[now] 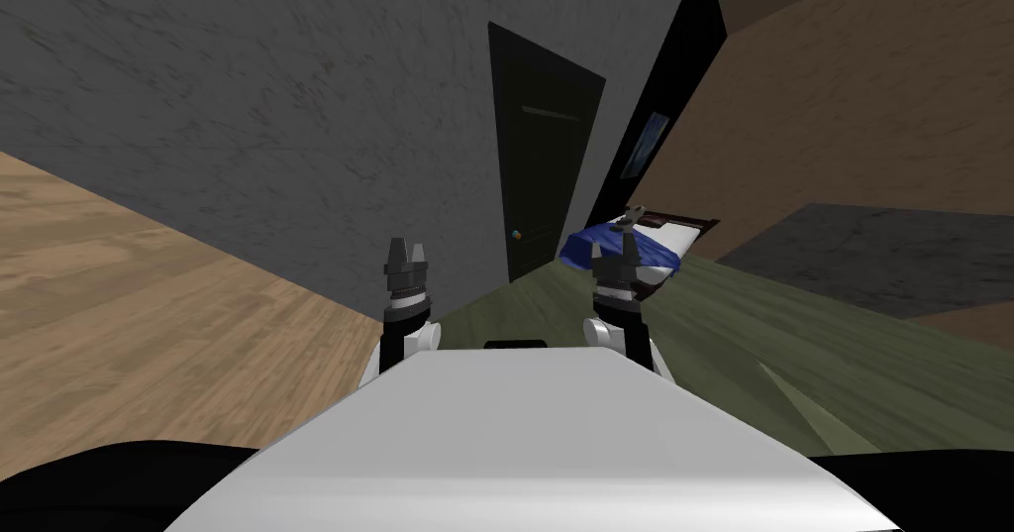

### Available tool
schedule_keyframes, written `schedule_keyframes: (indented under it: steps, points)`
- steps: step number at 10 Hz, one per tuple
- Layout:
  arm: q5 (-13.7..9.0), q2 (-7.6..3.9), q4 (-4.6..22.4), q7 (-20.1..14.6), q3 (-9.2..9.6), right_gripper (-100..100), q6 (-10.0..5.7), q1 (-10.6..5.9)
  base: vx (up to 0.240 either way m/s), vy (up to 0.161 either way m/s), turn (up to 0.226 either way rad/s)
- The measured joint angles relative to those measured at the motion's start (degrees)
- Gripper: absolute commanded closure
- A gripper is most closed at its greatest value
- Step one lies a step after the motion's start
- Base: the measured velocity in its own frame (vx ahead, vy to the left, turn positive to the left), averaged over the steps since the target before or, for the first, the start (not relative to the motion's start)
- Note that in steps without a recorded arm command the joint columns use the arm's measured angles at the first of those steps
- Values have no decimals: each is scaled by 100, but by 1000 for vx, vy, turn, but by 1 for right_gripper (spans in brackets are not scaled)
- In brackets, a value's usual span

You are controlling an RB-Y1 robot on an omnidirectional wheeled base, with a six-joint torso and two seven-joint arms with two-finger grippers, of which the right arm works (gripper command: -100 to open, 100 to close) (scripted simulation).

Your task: Pull the door open

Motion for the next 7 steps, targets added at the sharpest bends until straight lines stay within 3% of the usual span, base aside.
schedule_keyframes:
  steps: [4,7]
  points:
    - [116,-103,433,457,-29,-100,-45,-194,73,-24,75]
    - [190,-207,880,819,-89,-100,-171,-336,79,-31,76]
